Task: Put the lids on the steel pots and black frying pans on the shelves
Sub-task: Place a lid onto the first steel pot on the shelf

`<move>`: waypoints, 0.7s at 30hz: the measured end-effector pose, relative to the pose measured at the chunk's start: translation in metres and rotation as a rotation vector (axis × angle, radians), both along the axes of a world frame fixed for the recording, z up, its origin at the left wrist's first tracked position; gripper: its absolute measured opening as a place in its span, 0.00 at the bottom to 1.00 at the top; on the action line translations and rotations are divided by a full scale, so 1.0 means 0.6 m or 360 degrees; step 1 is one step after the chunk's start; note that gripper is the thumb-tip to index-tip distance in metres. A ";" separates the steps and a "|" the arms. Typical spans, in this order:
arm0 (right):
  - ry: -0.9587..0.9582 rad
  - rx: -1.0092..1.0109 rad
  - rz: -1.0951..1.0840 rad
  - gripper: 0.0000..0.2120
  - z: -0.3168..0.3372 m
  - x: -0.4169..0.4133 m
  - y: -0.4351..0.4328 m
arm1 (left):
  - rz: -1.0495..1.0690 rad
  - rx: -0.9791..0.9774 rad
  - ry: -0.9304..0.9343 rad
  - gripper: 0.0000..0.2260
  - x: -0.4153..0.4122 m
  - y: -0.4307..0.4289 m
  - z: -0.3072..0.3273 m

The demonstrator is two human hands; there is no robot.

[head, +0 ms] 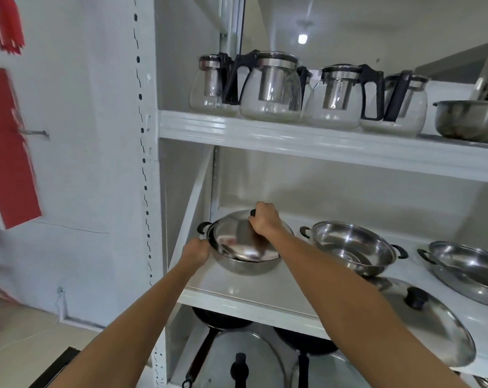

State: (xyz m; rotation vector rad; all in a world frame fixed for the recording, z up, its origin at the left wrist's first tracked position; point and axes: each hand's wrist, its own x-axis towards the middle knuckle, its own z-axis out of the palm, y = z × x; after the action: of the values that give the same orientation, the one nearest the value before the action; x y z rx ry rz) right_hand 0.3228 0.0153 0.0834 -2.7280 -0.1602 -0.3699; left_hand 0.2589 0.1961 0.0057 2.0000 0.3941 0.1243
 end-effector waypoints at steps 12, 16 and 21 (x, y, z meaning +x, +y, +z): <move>-0.0046 0.0088 0.0014 0.14 -0.037 0.031 0.028 | -0.0075 -0.0034 -0.0027 0.16 0.051 0.010 -0.011; -0.0020 0.0146 0.0003 0.14 -0.036 0.030 0.022 | -0.0093 -0.0075 -0.0009 0.17 0.074 0.007 -0.009; -0.0003 0.0172 -0.0005 0.12 -0.035 0.036 0.019 | -0.0080 -0.0170 -0.0016 0.13 0.079 0.000 -0.002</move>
State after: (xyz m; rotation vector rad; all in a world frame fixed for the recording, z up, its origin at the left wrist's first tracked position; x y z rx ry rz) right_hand 0.3442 0.0269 0.0626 -2.6219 -0.1328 -0.3714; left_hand 0.3060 0.1964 0.0047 1.9014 0.3370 0.0800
